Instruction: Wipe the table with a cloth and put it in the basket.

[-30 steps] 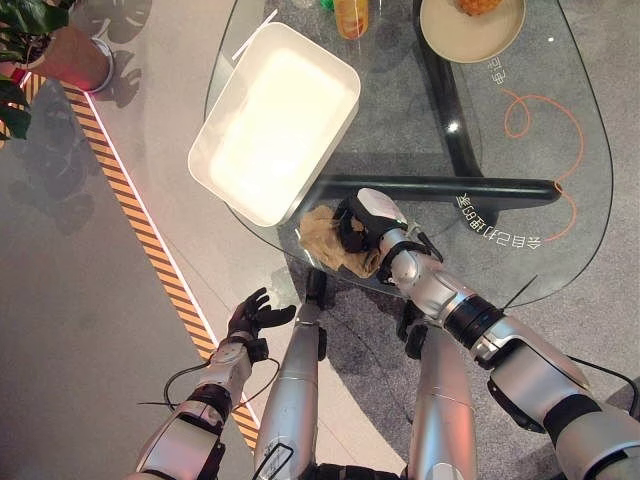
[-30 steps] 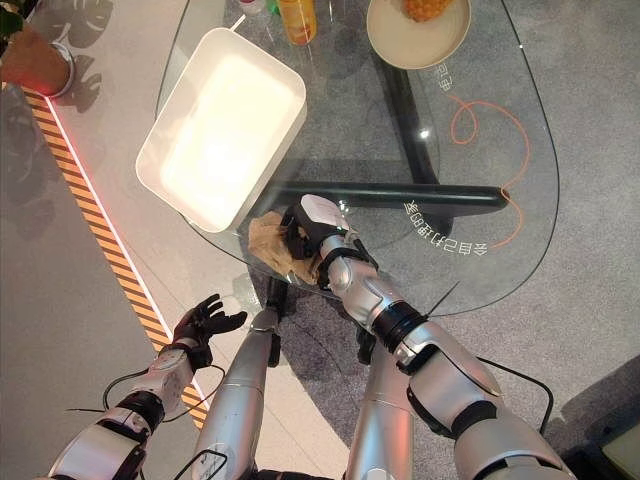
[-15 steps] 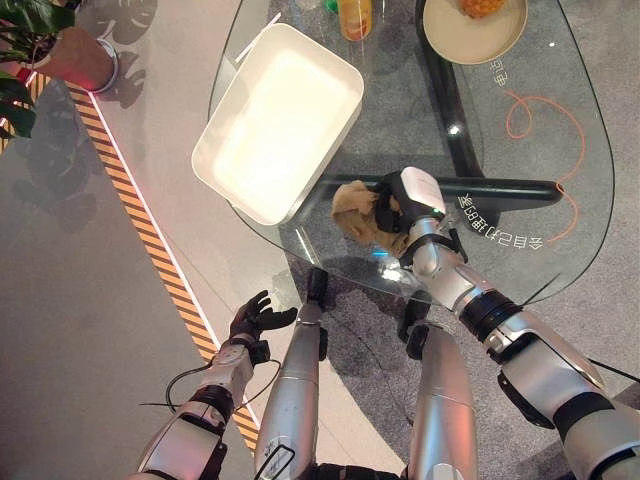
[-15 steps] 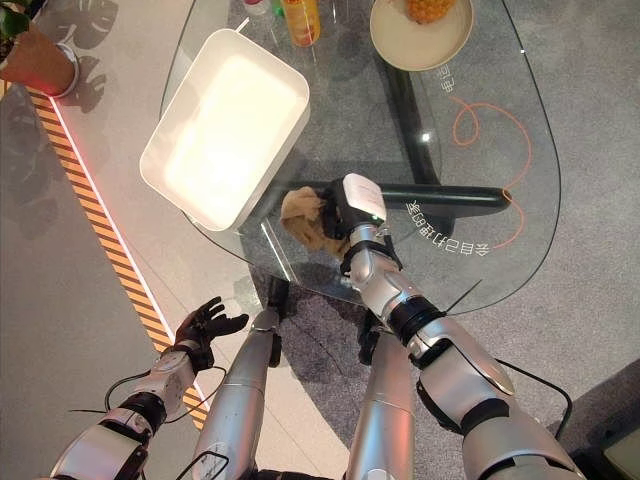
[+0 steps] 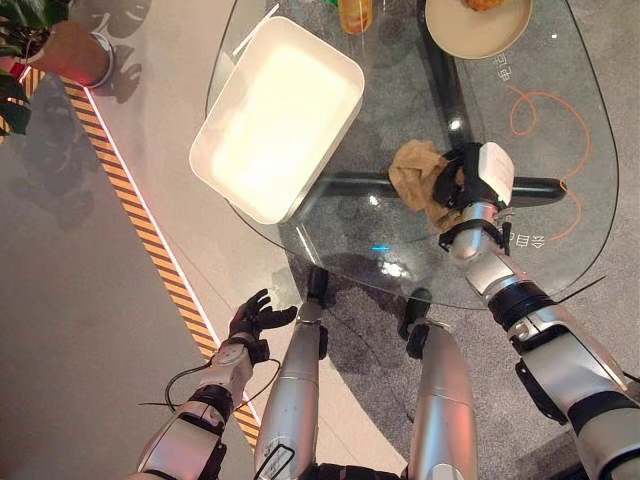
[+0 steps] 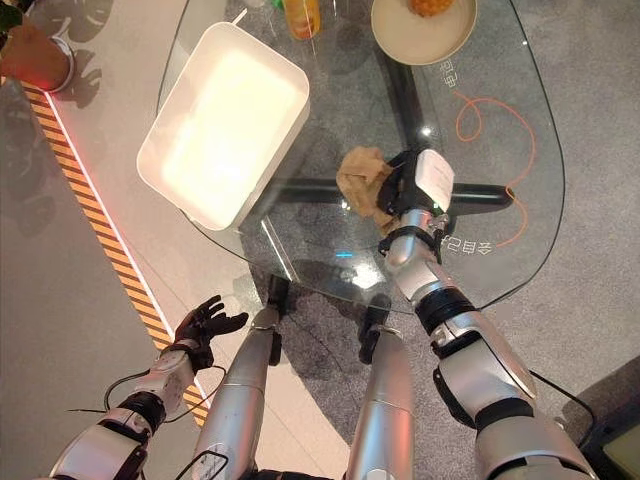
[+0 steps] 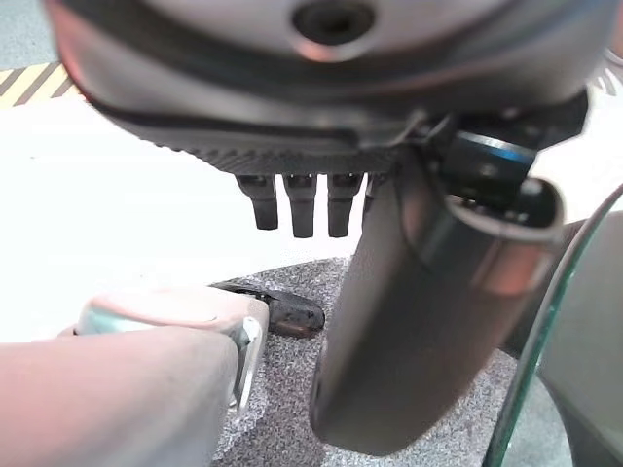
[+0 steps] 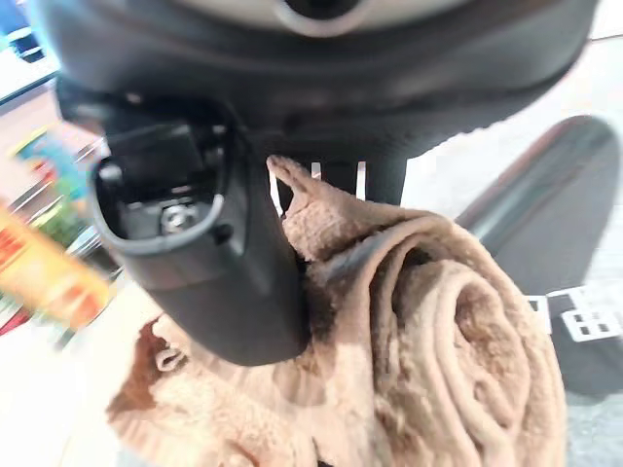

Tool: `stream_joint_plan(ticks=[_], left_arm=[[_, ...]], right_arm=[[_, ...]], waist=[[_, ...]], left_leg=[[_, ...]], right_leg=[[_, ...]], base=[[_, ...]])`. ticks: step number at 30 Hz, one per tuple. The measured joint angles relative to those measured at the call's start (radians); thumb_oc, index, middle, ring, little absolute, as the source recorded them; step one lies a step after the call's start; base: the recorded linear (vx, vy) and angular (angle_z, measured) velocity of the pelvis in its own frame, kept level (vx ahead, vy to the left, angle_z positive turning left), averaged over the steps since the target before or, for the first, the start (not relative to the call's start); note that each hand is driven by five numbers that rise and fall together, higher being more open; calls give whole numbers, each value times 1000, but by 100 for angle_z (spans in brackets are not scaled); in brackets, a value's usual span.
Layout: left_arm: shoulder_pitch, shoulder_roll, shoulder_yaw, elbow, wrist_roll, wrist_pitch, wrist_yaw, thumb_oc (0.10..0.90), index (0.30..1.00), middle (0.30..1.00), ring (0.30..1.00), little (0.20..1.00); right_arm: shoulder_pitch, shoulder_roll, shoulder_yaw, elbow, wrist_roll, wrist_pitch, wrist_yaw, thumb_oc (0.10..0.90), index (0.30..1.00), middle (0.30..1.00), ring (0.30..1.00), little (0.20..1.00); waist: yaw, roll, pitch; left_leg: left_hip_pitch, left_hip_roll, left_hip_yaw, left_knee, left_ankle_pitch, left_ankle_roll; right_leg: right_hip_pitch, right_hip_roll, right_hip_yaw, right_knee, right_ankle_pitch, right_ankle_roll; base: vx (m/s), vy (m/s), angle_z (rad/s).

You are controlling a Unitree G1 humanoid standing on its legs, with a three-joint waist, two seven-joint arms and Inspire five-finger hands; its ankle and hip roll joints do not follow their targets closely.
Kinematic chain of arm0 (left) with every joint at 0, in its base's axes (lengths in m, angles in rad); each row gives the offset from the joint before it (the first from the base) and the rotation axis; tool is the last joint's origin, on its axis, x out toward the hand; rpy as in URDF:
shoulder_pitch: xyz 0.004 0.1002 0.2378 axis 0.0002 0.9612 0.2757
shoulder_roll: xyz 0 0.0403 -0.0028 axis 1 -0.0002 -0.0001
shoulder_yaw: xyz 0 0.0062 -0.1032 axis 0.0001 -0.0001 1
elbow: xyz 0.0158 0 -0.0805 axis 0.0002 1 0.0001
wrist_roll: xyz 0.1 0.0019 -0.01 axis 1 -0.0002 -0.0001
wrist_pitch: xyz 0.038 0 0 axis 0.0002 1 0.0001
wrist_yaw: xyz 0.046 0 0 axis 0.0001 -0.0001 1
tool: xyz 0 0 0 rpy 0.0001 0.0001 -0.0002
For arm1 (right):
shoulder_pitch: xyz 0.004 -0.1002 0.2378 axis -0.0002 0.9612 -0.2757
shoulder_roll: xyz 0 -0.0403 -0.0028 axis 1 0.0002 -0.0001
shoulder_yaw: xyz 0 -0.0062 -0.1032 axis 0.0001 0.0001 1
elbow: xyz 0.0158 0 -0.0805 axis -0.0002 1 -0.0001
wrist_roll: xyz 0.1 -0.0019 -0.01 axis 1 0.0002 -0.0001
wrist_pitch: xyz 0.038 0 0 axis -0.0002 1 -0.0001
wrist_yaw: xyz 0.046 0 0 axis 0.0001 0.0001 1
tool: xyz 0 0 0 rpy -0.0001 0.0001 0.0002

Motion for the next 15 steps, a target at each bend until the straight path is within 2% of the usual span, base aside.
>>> stream_joint_plan(ticks=[9,15], left_arm=[[1,44,0,-1,-2,-1,-2,800,900,900,900,900],[0,61,1,-2,-3,-1,-8,800,900,900,900,900]], right_arm=[[-34,-17,-160,176,104,-87,-94,100,300,300,300,200],[-30,-70,-234,247,179,-99,-138,100,300,300,300,200]], waist=[[2,-1,1],[-9,-2,1]], left_leg=[[-16,-4,-1,17,-4,7],[-27,-4,-1,21,-10,16]], right_leg=[[-1,-2,-1,-14,11,8],[-1,0,-1,-30,22,15]], base=[[0,0,0],[-1,-5,0]])
